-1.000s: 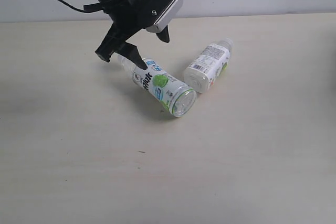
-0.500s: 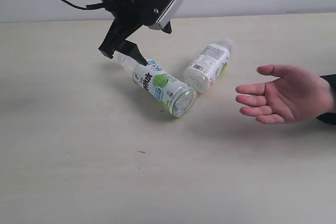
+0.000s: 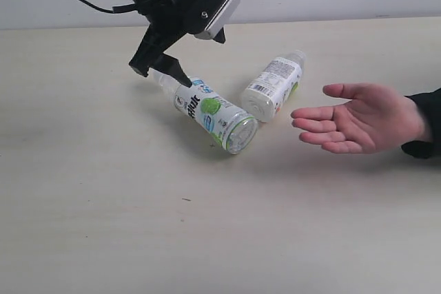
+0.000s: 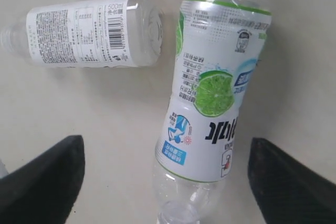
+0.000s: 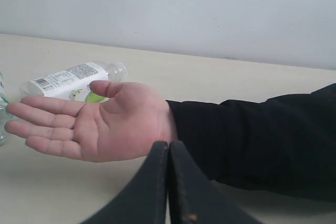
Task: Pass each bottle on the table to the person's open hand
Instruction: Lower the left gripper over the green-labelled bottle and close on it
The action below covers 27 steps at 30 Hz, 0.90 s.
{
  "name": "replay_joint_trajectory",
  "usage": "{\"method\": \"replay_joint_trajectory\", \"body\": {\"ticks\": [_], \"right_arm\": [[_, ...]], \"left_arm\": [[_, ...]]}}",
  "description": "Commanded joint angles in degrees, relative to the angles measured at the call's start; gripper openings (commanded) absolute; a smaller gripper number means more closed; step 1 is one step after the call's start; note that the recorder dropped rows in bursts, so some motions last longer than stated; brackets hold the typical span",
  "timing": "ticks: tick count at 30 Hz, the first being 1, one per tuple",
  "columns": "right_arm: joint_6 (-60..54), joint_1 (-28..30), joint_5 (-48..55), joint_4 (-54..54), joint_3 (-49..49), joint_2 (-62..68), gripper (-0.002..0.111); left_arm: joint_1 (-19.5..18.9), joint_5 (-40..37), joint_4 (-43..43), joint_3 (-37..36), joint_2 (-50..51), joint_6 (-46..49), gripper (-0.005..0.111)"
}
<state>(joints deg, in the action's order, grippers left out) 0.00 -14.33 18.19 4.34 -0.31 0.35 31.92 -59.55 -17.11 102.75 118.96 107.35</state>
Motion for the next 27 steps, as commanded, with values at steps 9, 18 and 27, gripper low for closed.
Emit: {"method": "replay_joint_trajectory", "body": {"ticks": [9, 18, 27], "right_arm": [[0.0, 0.28, -0.49, 0.06, 0.31, -0.35, 0.0], [0.0, 0.28, -0.49, 0.06, 0.31, -0.35, 0.0], [0.0, 0.28, -0.49, 0.06, 0.31, -0.35, 0.0]], "left_arm": [[4.16, 3.41, 5.07, -0.13, 5.51, -2.61, 0.085], [4.05, 4.44, 4.94, -0.13, 10.2, -4.38, 0.085], [3.96, 6.21, 6.26, -0.13, 13.35, -9.36, 0.085]]}}
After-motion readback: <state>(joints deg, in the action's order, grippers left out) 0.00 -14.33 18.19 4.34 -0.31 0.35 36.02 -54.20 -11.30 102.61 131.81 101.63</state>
